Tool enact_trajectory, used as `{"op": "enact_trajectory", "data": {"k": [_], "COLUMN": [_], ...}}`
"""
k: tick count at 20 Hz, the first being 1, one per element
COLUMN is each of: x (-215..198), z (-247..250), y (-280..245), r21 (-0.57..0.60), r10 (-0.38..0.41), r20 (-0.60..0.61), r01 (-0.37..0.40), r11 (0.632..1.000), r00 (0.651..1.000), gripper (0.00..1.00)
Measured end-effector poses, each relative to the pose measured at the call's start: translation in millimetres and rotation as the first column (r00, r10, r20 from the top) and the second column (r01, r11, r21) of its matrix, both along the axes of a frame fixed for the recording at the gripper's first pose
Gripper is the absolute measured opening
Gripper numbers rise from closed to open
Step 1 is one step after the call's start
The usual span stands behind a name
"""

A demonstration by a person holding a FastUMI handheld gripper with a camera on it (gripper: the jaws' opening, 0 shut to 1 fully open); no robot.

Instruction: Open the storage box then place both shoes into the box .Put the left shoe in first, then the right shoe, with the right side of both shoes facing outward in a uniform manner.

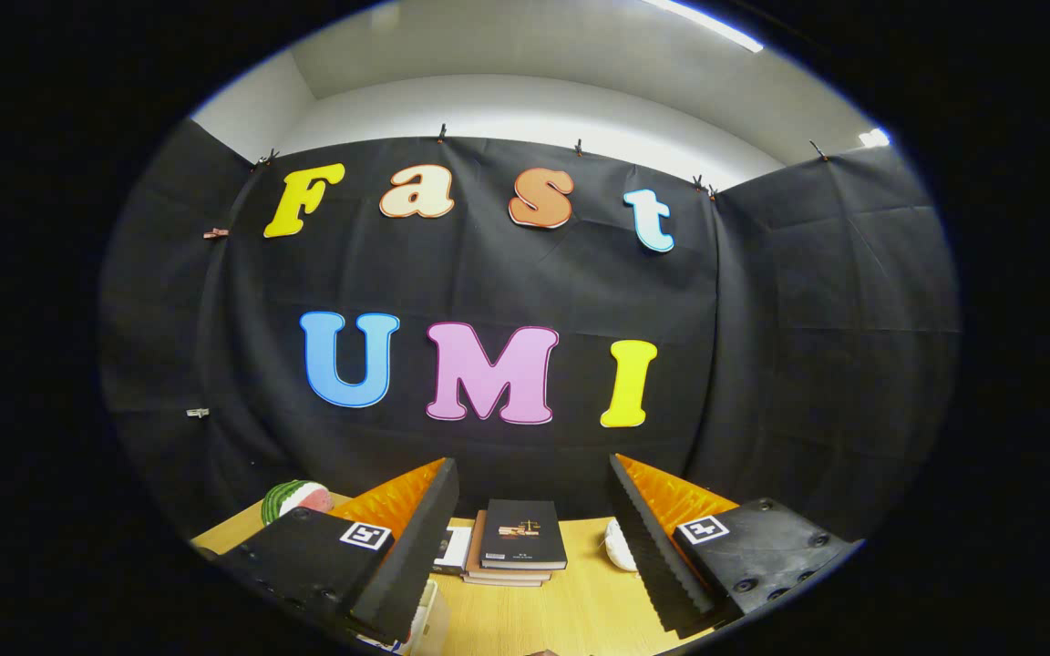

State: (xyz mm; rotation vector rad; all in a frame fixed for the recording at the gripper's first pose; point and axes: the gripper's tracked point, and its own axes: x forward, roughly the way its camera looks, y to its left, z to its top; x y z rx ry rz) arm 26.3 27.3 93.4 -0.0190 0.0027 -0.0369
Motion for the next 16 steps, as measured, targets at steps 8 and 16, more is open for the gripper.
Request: {"op": "enact_trajectory", "data": {"k": [8, 16], "x": [7.6, 10.1], "z": [-11.4, -15.3], "y": [-2.3, 12.3], "r21": [0.043, 0.058], "r10": [-0.01, 0.02], "r20": [-0.025, -0.027], "r01": [0.011, -0.018], "r11": [0.999, 0.998], "r00": [1.0, 0.999], "gripper": [0.98, 0.98]}}
